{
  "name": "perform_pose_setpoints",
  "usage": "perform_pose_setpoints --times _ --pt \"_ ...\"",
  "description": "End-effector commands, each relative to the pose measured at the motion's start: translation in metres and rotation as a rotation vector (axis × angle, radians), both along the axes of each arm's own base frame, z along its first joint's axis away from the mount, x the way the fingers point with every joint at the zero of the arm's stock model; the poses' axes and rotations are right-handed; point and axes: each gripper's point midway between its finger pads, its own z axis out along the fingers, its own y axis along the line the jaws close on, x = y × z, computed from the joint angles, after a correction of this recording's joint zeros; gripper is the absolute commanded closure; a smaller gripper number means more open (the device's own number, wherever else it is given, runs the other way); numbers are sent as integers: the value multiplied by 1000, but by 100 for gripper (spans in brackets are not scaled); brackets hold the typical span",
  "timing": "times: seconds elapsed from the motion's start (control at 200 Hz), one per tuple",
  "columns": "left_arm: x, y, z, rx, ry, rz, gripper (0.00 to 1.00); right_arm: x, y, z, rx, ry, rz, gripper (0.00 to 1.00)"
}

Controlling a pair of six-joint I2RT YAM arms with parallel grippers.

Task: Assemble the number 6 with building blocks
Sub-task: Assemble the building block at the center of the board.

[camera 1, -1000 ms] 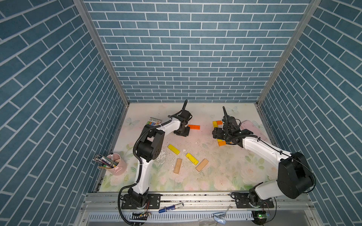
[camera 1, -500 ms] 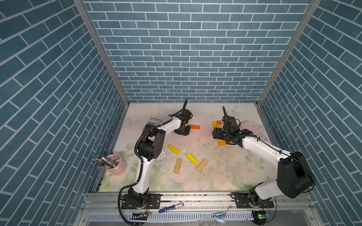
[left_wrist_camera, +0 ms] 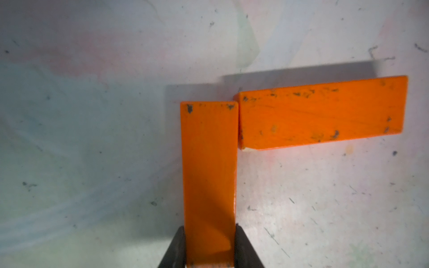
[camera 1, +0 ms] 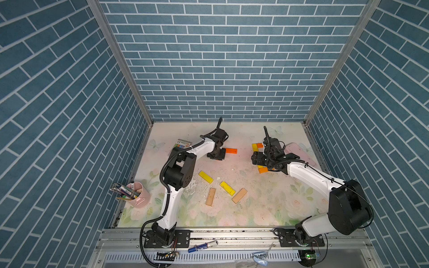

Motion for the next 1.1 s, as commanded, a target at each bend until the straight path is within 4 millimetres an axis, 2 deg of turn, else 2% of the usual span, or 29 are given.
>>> perform_pose_setpoints --times 0.0,0.785,1.095 --pt "-2 2 -11 8 39 21 73 2 1 -2 -4 0 11 21" --pt "-2 -4 -11 -10 49 32 71 -1 1 -4 4 4 16 21" --pt "-2 -6 -6 -13 43 35 65 -3 1 -4 4 5 24 21"
